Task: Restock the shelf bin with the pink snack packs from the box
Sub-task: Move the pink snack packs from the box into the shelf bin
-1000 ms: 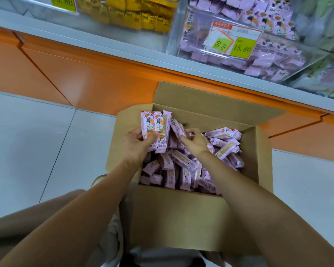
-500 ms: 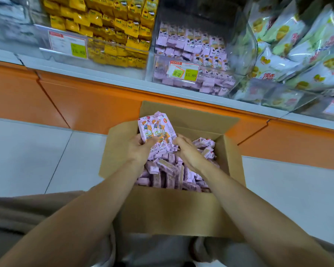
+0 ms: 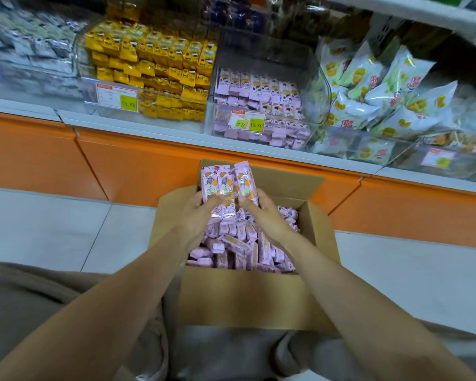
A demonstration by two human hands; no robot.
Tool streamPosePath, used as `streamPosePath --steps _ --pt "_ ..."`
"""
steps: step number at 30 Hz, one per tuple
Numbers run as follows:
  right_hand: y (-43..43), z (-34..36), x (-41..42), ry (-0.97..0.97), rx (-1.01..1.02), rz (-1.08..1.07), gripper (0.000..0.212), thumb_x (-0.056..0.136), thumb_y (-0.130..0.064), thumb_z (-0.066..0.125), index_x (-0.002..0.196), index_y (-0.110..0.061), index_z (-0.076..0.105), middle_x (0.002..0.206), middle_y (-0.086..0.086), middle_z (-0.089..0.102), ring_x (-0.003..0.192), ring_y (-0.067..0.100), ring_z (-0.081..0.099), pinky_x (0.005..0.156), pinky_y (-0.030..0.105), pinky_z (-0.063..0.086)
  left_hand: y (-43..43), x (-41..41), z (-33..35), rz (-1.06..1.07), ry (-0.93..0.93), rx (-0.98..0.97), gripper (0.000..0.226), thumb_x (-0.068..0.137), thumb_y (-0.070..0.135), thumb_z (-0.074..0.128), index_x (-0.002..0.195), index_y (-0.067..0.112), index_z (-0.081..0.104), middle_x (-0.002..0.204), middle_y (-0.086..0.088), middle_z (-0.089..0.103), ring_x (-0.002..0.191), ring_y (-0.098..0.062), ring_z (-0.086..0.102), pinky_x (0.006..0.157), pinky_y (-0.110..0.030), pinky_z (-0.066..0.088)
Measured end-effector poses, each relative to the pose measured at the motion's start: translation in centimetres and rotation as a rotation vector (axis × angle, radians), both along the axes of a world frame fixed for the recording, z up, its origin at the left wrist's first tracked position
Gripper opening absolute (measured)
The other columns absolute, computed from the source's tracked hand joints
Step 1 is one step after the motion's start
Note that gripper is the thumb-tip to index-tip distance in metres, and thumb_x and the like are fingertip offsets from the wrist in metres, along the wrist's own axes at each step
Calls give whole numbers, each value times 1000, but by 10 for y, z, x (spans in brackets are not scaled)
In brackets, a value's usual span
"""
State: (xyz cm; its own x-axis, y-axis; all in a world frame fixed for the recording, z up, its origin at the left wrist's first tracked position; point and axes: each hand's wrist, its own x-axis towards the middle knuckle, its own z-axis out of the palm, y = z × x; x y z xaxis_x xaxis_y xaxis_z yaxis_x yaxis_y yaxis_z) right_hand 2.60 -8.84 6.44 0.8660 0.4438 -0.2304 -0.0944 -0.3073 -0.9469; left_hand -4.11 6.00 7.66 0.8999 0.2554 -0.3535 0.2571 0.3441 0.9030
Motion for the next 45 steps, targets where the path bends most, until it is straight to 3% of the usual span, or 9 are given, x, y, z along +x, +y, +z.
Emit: streamPosePath --steps 7,12,16,20,26,32,38,42,45 --pt "-4 16 0 -35 32 -60 55 94 -33 58 135 -23 22 135 5 48 120 19 53 106 41 42 -7 -9 26 82 -55 -152 7 93 6 59 86 8 59 93 10 65 89 -2 57 94 -38 42" --pt "-1 21 -8 -63 78 -87 47 94 -37 57 135 -22 38 133 0 47 120 19 53 97 41 50 -8 -15 27 112 -103 -181 19 94 7 58 112 4 60 95 2 70 86 -12 66 86 -37 50" --pt "4 32 -13 -200 -13 -69 46 97 -38 51 141 -26 44 123 4 34 104 8 48 68 8 49 -7 -16 28 133 -155 -190 25 94 5 57 119 4 59 96 -1 72 79 -11 71 70 -26 58" --pt "3 50 -16 -279 9 -21 55 85 -24 72 133 -28 47 109 1 32 99 -13 44 64 -1 43 -3 -12 33 114 -183 -135 32 95 9 57 125 0 54 102 -6 71 88 -16 71 69 -26 56" --pt "5 83 9 -325 -71 -14 80 77 -32 79 146 -23 38 133 2 40 114 -4 48 83 3 40 8 3 58 76 -303 -74 29 96 6 53 123 -4 55 104 -9 71 93 -20 71 73 -26 57" --pt "17 110 47 -358 -74 -81 69 86 -32 69 145 -17 36 147 7 40 135 21 39 108 37 39 24 33 95 60 -372 -96 17 97 9 53 108 17 62 102 3 72 97 -15 68 87 -35 54" --pt "44 163 116 -511 -174 -214 24 85 -30 64 105 -17 62 74 3 60 59 14 54 59 32 44 53 69 109 105 -364 -49 31 97 11 54 127 11 54 112 -3 68 96 -15 68 71 -22 57" --pt "66 163 156 -571 -470 -245 27 81 -32 66 88 -5 63 71 10 63 70 28 61 65 37 48 65 88 102 120 -340 -1 33 96 12 56 128 5 55 114 -3 68 91 -6 69 67 -17 56" --pt "83 155 172 -518 -685 -197 37 84 -35 65 67 -8 46 60 8 44 55 24 43 49 29 28 71 97 97 106 -338 36 32 96 12 57 127 7 56 116 -3 68 90 0 68 67 -14 54"
